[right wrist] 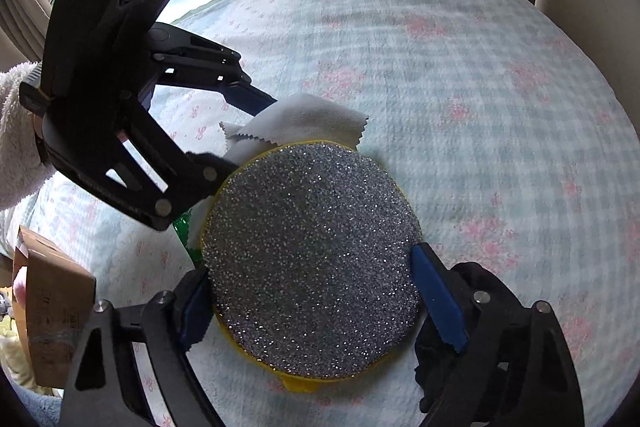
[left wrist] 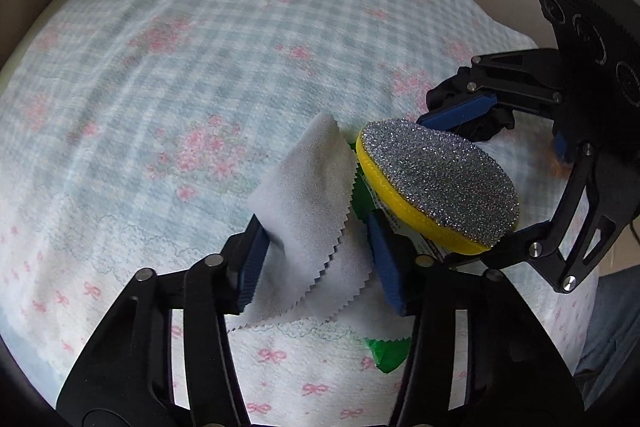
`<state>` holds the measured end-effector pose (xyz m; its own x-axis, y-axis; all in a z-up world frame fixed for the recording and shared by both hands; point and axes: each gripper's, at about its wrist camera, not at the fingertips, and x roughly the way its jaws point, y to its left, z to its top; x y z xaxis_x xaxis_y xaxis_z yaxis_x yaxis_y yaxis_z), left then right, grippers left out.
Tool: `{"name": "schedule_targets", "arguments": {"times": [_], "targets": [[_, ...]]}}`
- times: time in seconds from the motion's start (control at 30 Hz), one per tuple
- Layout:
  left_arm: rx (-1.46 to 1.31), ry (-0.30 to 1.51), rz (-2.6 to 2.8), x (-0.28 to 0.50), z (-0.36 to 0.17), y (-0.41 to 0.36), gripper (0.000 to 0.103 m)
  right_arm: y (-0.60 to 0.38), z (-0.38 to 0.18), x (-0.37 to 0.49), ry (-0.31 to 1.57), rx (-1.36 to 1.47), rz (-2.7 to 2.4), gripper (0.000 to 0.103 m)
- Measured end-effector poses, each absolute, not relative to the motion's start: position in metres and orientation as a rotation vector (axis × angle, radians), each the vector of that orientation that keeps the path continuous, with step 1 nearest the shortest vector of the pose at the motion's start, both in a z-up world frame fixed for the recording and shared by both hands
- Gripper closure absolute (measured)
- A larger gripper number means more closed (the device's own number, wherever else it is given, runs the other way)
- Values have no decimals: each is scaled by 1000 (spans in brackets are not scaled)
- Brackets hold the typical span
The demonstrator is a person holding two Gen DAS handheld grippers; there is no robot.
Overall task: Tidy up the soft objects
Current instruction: 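Grasp the grey cloth with the left tool while the right tool grasps the glittery sponge, then lift and carry the grey cloth and glittery sponge with both tools to the box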
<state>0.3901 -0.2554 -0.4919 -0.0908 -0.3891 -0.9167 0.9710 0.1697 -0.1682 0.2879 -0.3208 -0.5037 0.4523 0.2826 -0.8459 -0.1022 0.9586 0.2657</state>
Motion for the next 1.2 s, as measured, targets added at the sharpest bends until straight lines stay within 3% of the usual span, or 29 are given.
{"name": "schedule_targets", "arguments": {"times": [0.17,0.27,0.37,0.87,1.2], "targets": [[644,1140,-1298,399,-492,-251,71,-323,-503,285,1080,171,216,48],[639,1140,-1293,396,-490,-249,83,-332,-501,281,1082,191,189,60],[649,1130,-1288,393,-487,-248,85,-339,-499,279,1082,207,170,66],[564,1137,-1227,402,-460,-233,87,-345,-475,266,1037,206,105,71],[483,1081,-1182,395,-391,-206,87,-343,-425,258,979,192,84,71]]}}
